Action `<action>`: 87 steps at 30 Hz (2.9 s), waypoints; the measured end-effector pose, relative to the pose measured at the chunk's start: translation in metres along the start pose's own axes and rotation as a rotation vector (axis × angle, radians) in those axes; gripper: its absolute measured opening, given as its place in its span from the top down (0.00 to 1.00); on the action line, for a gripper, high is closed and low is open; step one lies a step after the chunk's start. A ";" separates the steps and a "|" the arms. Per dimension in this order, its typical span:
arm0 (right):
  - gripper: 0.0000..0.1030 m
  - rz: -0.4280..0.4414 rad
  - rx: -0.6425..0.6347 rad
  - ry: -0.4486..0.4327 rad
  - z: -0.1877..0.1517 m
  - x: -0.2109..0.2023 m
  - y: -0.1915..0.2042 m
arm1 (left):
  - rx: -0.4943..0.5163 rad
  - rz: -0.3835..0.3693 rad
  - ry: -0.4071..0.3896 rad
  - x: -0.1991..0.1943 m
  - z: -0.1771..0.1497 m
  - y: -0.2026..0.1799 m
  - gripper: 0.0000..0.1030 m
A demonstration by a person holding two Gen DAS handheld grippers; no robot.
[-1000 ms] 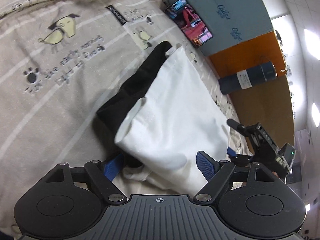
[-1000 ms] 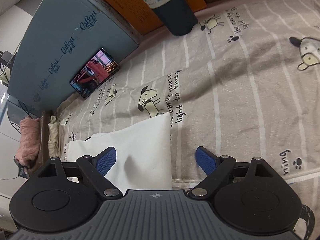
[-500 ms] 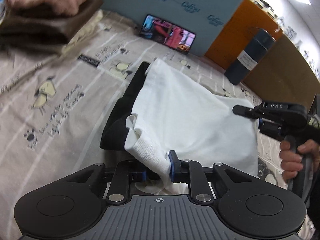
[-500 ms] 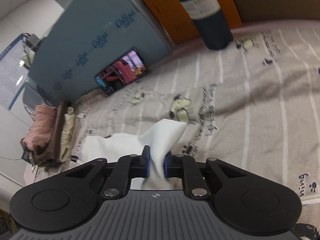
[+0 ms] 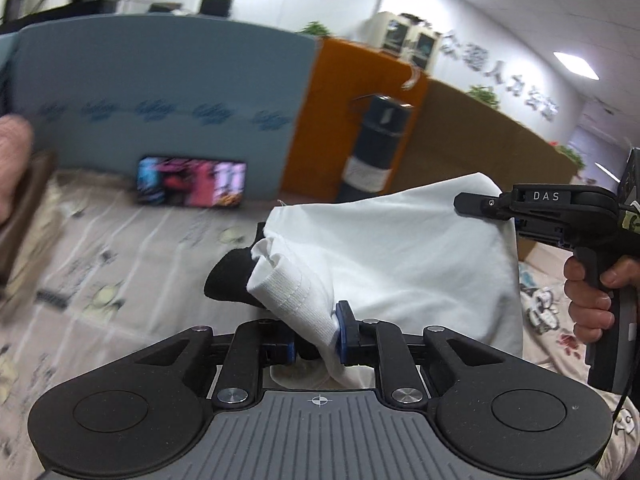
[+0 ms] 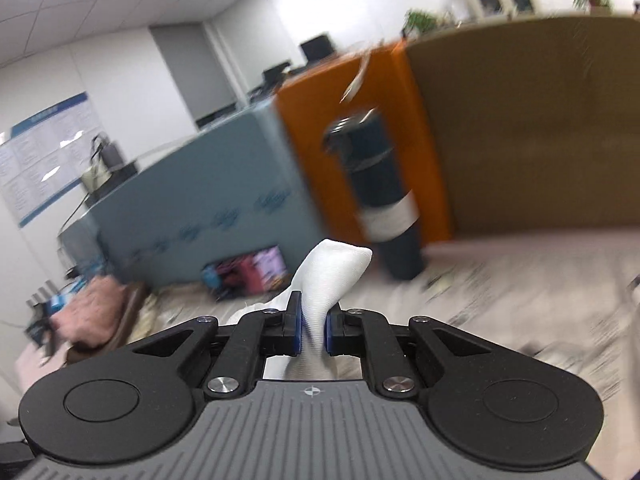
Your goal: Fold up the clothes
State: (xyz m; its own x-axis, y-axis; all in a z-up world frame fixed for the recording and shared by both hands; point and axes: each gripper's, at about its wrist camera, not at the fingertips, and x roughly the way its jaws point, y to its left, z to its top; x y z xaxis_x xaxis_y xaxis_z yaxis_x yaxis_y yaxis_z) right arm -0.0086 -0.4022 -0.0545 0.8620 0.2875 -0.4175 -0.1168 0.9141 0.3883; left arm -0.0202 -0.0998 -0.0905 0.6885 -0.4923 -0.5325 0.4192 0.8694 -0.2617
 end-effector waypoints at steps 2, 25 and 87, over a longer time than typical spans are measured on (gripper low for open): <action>0.91 -0.056 -0.018 -0.028 0.013 -0.010 -0.017 | 0.028 -0.033 -0.022 0.019 0.012 -0.019 0.84; 0.91 -0.562 0.113 0.136 0.026 0.005 -0.251 | 0.104 -0.312 0.199 0.198 -0.011 -0.161 0.82; 0.00 -0.495 0.217 -0.291 -0.045 -0.171 0.056 | 0.234 -0.119 -0.330 -0.057 0.041 -0.099 0.00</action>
State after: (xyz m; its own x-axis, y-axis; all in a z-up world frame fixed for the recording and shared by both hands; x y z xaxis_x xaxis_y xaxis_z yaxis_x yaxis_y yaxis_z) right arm -0.1844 -0.3869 0.0016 0.8911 -0.2740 -0.3618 0.4085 0.8314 0.3767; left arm -0.0774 -0.1597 -0.0011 0.7638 -0.6093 -0.2131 0.6042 0.7910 -0.0960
